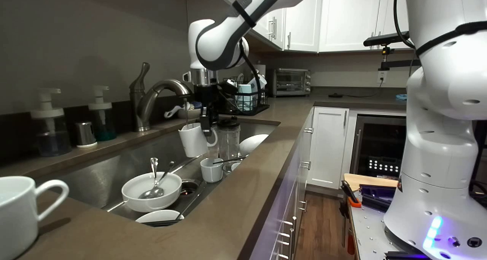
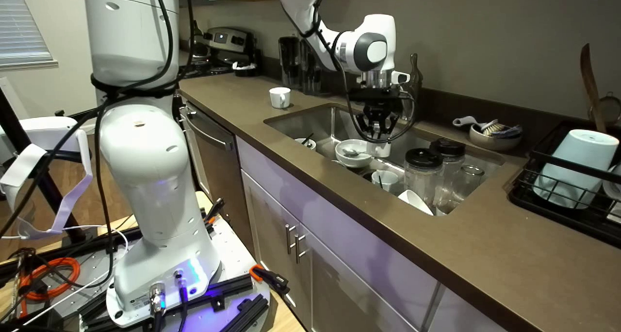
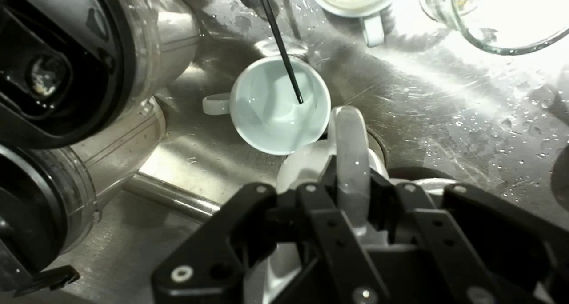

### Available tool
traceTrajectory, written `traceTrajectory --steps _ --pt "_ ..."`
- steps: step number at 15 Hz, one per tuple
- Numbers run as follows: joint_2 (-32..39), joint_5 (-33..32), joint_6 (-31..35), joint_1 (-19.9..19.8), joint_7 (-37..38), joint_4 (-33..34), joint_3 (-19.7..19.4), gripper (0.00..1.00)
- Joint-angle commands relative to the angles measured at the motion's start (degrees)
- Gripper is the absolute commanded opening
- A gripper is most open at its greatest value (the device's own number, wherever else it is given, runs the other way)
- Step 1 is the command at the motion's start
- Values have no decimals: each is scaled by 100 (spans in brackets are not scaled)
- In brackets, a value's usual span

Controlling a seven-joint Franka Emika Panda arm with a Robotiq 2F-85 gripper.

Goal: Take the white mug on the right side of the counter, put some water in it and place it next to the white mug on the left

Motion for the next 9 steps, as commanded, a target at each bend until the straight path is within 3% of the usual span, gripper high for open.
traceTrajectory --steps 1,3,4,9 --pt "9 -11 -11 -33 8 7 36 10" --pt "11 -11 -11 -33 8 7 36 10" --pt "-28 -58 -10 -14 73 -20 25 4" --pt "-294 -249 133 87 305 -337 20 4"
